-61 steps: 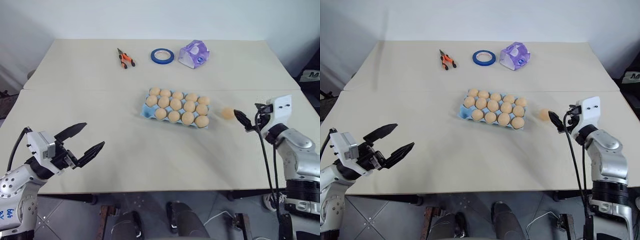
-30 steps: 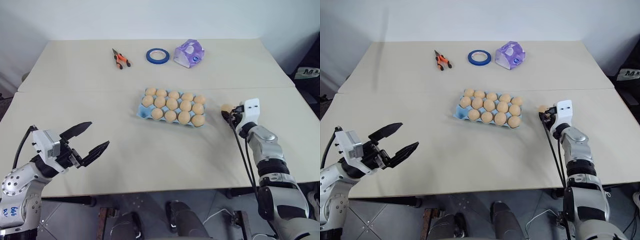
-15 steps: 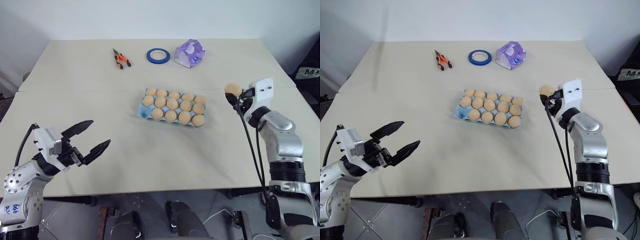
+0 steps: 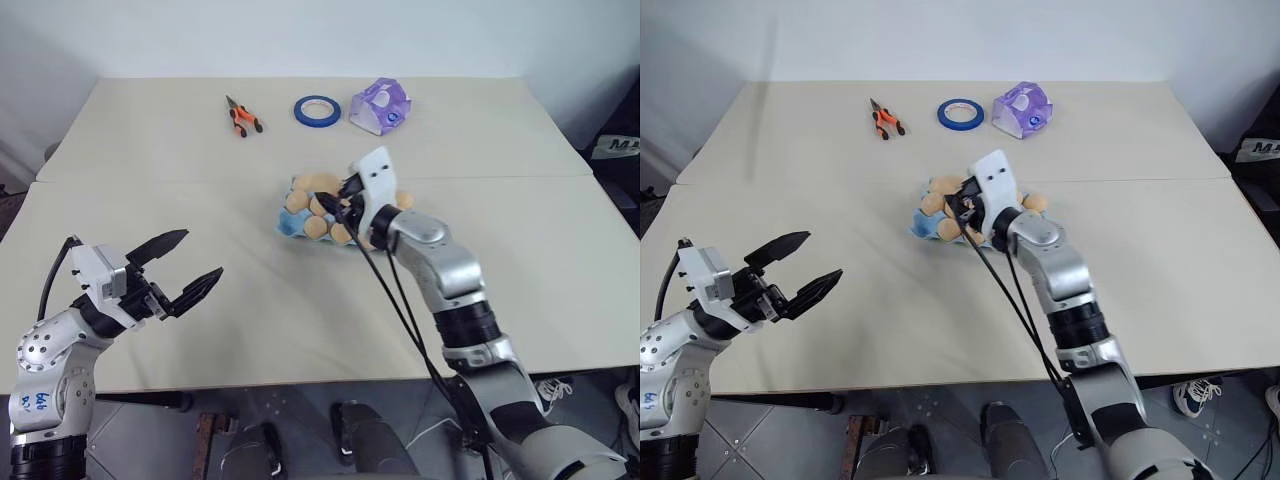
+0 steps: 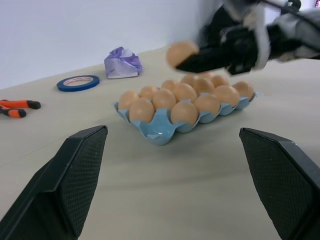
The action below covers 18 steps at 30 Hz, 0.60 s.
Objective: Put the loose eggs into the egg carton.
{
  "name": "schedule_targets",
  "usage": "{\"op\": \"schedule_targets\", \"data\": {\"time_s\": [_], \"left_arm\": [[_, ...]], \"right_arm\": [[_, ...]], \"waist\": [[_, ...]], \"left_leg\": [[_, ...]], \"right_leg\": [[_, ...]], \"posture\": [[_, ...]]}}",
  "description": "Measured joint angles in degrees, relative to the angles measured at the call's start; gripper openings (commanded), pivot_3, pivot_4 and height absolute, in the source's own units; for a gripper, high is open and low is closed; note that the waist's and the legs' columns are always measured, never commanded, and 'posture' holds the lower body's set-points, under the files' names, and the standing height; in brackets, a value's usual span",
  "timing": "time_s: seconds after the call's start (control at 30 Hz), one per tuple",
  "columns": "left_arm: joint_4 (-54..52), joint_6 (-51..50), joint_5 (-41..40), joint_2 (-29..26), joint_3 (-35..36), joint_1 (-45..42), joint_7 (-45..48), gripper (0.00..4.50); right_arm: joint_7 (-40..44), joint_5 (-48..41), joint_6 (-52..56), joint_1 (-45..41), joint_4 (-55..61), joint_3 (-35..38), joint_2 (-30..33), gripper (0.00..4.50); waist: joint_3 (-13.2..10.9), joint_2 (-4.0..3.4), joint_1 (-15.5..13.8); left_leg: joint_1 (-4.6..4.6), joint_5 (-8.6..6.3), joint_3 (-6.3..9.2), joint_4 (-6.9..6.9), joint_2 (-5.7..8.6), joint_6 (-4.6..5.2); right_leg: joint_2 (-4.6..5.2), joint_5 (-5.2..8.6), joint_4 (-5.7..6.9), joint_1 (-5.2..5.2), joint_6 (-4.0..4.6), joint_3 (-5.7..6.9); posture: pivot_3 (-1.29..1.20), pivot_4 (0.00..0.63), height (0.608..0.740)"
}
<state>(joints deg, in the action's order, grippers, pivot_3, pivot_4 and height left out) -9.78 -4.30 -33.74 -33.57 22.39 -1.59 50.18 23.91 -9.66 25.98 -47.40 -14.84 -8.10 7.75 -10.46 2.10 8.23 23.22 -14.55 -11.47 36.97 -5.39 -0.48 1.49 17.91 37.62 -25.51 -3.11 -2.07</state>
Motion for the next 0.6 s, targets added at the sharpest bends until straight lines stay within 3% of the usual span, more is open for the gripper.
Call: {"op": "schedule_targets", "data": {"time_s": [0.2,0.47,0.6], "left_arm": [[-0.6,0.1,0.0,0.1,0.1,1.4,-0.6,4.50],[-1.1,0.1,0.0,0.2,0.2,2.5,-1.6,4.50],[-1.1,0.1,0.0,0.2,0.2,2.8,-1.9,4.50]], "right_arm": [[-0.4,3.8,-7.1,-4.8,-12.5,-1.6,-4.5,1.38],[1.5,5.7,-9.5,-5.3,-15.9,-3.4,-8.4,1.38],[2.3,6.6,-10.7,-6.4,-18.4,-3.5,-8.8,2.74]], "waist": [[0.0,0.00,0.3],[0.0,0.00,0.7],[0.0,0.00,0.9]], "left_leg": [[-0.02,-0.01,-0.03,-0.01,-0.06,-0.05],[-0.02,-0.01,0.02,-0.02,-0.10,-0.11],[-0.02,-0.02,0.02,-0.02,-0.08,-0.12]], "right_leg": [[-0.04,0.00,0.02,-0.01,-0.01,0.01],[-0.05,0.01,0.07,-0.02,0.02,0.02],[-0.04,0.01,0.07,-0.02,0.02,0.02]], "posture": [[0.00,0.150,0.740],[0.00,0.150,0.740],[0.00,0.150,0.740]]}}
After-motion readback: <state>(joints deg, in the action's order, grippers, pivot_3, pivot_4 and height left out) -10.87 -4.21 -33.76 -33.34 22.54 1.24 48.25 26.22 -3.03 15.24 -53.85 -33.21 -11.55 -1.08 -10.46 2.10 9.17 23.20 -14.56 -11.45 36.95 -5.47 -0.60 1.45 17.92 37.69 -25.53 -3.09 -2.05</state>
